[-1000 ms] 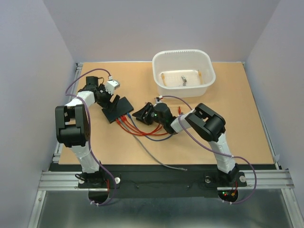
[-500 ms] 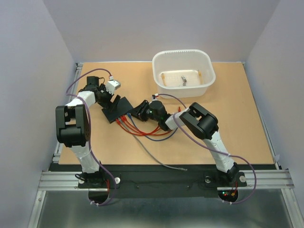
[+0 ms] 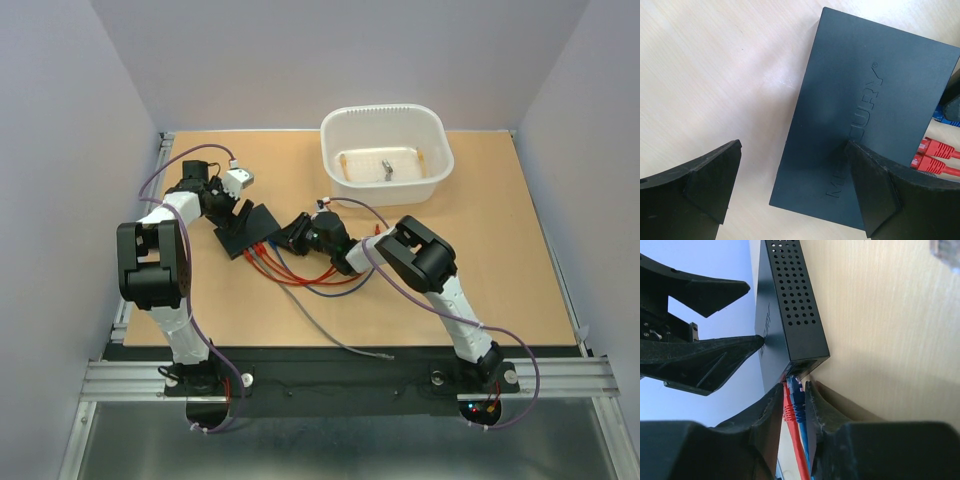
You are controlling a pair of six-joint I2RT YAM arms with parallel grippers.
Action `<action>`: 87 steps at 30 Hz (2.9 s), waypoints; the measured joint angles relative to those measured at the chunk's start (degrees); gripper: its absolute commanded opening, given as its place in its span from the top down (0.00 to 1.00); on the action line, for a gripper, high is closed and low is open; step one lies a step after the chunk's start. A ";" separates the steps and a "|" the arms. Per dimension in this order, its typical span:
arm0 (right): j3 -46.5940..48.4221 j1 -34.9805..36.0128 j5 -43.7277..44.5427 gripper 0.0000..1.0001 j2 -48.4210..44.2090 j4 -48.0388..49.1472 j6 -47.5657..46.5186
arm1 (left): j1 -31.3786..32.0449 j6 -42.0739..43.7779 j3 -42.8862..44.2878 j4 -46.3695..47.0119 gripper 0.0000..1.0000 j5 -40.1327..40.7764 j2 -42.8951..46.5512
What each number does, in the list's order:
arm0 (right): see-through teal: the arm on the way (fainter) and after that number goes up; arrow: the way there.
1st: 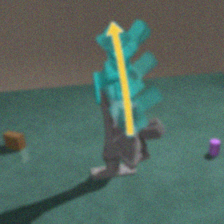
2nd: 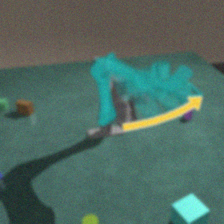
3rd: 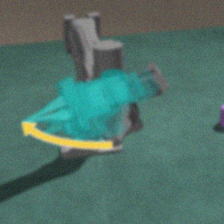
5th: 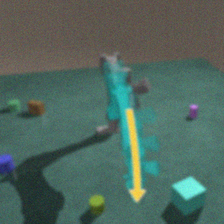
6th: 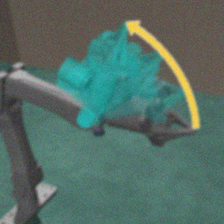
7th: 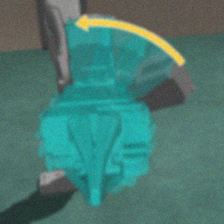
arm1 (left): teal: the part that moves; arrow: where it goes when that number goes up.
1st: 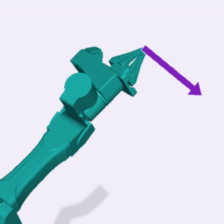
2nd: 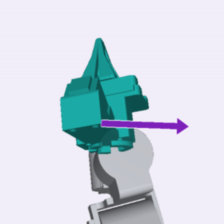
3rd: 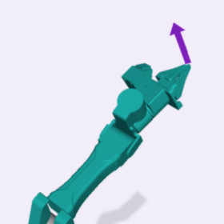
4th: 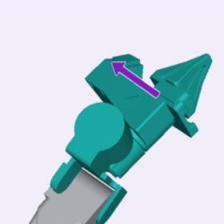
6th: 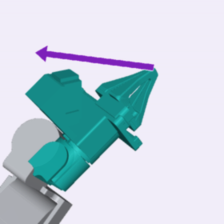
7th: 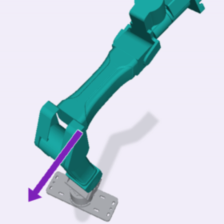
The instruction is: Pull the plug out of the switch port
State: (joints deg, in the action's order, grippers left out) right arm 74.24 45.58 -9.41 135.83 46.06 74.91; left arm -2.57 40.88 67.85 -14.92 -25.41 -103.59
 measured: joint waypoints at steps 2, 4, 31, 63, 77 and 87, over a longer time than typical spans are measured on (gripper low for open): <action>-0.02 0.00 0.00 0.72 0.00 0.00 0.00 | 0.00 0.00 0.00 0.11 0.01 0.00 0.00; -0.02 0.00 0.00 0.72 0.00 0.00 0.09 | 0.00 0.00 0.00 0.17 0.01 0.00 0.00; -1.99 0.98 6.69 0.69 -0.48 1.22 8.00 | 1.73 -2.60 -0.39 1.01 0.19 -2.82 -0.70; -1.75 3.19 7.08 0.67 -0.13 1.95 8.26 | 1.75 -3.52 -0.79 1.64 0.19 -4.11 -0.74; -0.87 3.13 7.19 0.66 0.11 0.81 8.96 | 1.73 -3.50 -1.31 2.75 0.22 -4.59 -0.74; 0.70 2.45 6.86 0.71 1.09 0.72 9.46 | 1.73 -3.43 -1.44 3.98 0.23 -4.33 -0.74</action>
State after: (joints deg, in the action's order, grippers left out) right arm 74.94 48.03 -2.55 136.92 46.78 84.38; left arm -0.84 37.45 66.41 -10.94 -29.74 -104.33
